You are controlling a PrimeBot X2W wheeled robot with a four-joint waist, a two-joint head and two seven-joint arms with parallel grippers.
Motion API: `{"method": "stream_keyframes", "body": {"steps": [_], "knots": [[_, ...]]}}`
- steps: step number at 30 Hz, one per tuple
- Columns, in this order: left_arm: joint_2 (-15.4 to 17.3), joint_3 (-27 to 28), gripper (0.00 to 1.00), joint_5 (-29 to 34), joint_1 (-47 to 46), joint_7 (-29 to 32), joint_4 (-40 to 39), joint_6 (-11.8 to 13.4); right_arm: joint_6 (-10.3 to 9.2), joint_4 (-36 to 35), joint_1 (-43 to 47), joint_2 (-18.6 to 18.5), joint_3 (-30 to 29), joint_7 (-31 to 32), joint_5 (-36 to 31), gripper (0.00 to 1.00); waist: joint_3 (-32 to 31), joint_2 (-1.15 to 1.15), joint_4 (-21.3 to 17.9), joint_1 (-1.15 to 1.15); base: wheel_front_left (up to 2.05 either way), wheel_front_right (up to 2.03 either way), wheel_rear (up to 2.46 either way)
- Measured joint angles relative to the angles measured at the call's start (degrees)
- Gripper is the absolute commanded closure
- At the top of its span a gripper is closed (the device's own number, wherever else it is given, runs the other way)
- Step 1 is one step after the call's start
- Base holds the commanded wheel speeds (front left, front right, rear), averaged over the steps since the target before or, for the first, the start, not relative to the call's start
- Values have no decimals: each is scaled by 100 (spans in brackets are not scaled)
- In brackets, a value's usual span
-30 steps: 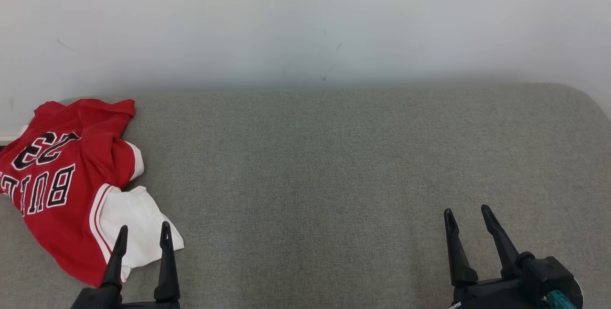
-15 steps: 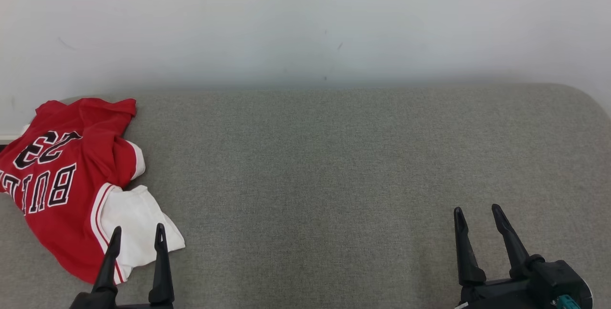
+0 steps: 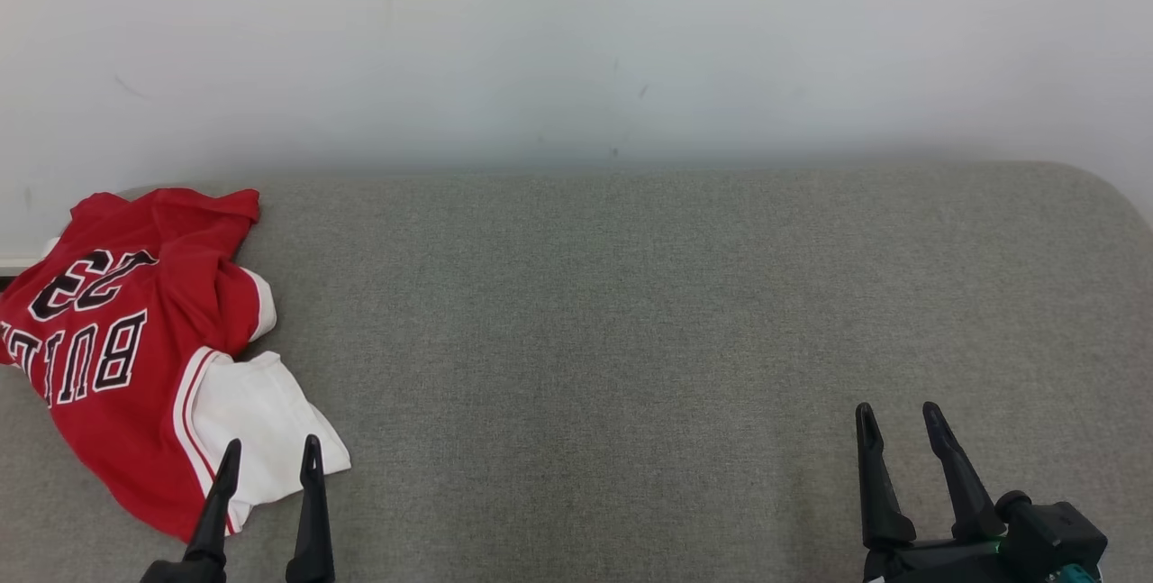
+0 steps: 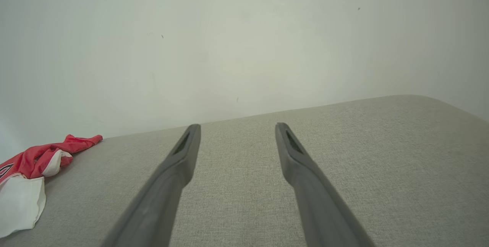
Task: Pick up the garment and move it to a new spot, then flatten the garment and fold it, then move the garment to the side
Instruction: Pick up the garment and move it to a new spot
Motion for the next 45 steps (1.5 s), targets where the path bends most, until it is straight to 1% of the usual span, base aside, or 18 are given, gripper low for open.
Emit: {"method": "stream_keyframes", "body": {"steps": [2,15,22,30,38,40,41,45], "knots": [[-5,2,0,-8,0,0,16,-38,0,15,-1,0,13,0,27,0,-3,0,-4,0,0,0,0],[-27,29,0,-13,-9,0,101,-90,0,86,-2,1,49,0,85,0,-16,0,28,0,0,0,0],[-37,26,0,3,-52,0,200,-96,0,118,-2,2,52,-1,111,0,-12,0,167,0,0,0,0],[-22,103,0,36,-101,0,371,-99,0,152,54,3,88,-1,153,0,-31,0,580,0,0,0,0],[-14,193,0,47,-120,0,448,-122,0,183,83,4,138,-1,170,0,-30,0,1195,0,0,0,0],[-13,236,0,58,-113,0,454,-115,0,196,84,4,160,-1,169,0,-27,0,1365,0,0,0,0],[-13,236,0,58,-113,0,454,-115,0,196,84,4,160,-1,169,0,-27,0,1365,0,0,0,0],[-16,303,0,74,-79,0,450,-89,0,200,88,5,205,0,169,0,-28,0,1703,0,0,0,0]]}}
